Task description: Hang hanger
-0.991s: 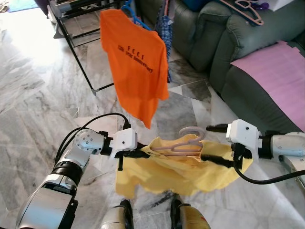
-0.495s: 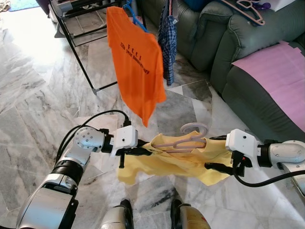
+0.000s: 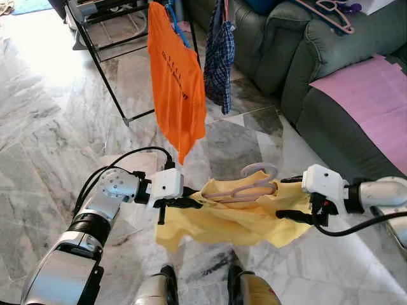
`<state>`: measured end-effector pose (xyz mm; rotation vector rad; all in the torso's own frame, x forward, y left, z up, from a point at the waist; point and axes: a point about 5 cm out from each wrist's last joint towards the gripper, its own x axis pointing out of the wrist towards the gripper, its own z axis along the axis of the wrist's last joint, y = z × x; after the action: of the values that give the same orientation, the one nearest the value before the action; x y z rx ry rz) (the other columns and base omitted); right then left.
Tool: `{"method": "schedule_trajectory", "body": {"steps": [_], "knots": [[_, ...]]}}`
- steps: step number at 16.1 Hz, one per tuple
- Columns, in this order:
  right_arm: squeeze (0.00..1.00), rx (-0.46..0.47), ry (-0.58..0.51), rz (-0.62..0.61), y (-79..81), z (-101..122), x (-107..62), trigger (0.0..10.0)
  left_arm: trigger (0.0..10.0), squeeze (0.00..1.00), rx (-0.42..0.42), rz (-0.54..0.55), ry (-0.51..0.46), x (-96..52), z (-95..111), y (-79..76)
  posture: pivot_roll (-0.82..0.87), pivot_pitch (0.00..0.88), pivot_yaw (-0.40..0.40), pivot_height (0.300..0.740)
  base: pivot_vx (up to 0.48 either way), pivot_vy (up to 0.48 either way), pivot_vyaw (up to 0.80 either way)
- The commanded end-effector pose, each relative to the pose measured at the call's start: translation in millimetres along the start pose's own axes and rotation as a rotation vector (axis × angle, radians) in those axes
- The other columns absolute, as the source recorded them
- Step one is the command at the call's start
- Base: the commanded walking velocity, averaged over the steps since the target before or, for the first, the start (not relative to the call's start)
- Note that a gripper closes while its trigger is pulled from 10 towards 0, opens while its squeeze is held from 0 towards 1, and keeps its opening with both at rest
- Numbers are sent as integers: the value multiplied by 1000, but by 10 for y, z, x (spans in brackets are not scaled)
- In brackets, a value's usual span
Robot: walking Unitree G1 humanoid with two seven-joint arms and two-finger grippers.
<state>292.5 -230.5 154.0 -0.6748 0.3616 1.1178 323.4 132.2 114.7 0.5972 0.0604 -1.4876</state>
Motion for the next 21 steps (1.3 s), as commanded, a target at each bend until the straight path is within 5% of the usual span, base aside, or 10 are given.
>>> {"method": "schedule_trajectory", "body": {"steps": [1, 2, 8, 13, 14, 15, 16, 18, 21], "knots": [[0, -9, -14, 7, -20, 24, 13, 10000, 10000, 0, 28, -36, -3, 10, -3, -53, -219, 244, 39, 740, 0, 0, 0], [1000, 2, -60, -19, -64, 102, 45, 10000, 10000, 0, 27, -41, -3, 27, -12, -73, -217, 244, 38, 740, 0, 0, 0], [1000, -12, -150, -36, -4, 320, 30, 10000, 10000, 0, -26, 23, 23, 22, -96, -76, -213, 241, 31, 740, 0, 0, 0], [1000, 40, -85, 62, 95, 197, -49, 10000, 10000, 0, -24, 34, 28, 17, -82, -41, -225, 242, 29, 740, 0, 0, 0], [733, 50, -74, 90, 141, 173, -40, 10000, 10000, 0, -22, 36, 28, 19, -78, -36, -225, 242, 28, 740, 0, 0, 0], [0, 59, -58, 108, 178, 133, -32, 10000, 10000, 0, -21, 36, 27, 21, -77, -33, -224, 242, 28, 740, 0, 0, 0], [0, 64, -52, 110, 185, 111, -28, 10000, 10000, 0, -21, 35, 26, 23, -75, -33, -224, 242, 28, 740, 0, 0, 0], [0, 79, -29, 120, 174, 41, -39, 0, 10000, 0, -20, 30, 24, 25, -73, -36, -223, 242, 28, 740, 0, 0, 0], [0, 76, -13, 126, 155, 27, -48, 0, 10000, 0, -19, 22, 24, 18, -77, -42, -222, 242, 30, 740, 0, 0, 0]]}}
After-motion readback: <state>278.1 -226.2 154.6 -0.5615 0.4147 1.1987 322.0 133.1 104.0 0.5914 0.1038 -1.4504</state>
